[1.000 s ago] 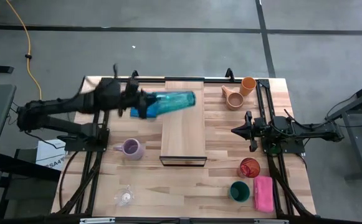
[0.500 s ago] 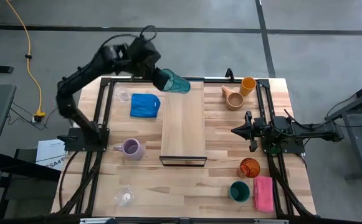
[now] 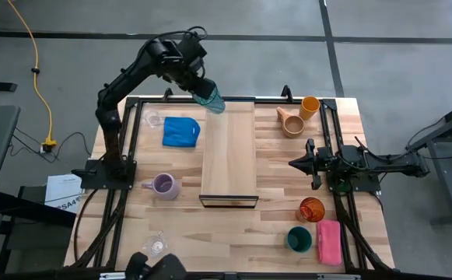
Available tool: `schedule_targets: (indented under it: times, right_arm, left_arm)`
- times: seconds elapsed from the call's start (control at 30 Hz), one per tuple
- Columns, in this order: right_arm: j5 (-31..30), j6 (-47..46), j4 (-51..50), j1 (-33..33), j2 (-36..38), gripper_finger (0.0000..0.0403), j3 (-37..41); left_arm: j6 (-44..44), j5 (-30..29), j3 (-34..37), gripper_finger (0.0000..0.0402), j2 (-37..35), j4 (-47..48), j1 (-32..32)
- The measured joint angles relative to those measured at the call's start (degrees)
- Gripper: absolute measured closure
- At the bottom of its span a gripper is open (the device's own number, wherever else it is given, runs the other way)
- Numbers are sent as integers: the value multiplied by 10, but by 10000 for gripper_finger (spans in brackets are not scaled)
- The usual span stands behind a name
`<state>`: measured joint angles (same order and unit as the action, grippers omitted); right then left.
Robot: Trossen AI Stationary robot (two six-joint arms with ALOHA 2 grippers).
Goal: Stack small to large cups/mugs on shelf
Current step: Put the blue cup on the shelf
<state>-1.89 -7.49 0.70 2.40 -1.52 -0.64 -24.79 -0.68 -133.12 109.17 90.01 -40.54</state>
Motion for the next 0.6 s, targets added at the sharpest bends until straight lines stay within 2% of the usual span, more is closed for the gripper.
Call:
schedule_targets:
  times: [0.4, 0.53, 0.6]
  right_arm:
    - [0, 0, 0, 0, 0, 403, 0]
    - [0, 0, 0, 0, 0, 403, 0]
    - [0, 0, 0, 0, 0, 403, 0]
  left_arm:
    - [-10, -3, 0, 402, 14, 1, -18]
    - [-12, 47, 0, 402, 14, 0, -19]
    - [-12, 47, 0, 402, 14, 0, -14]
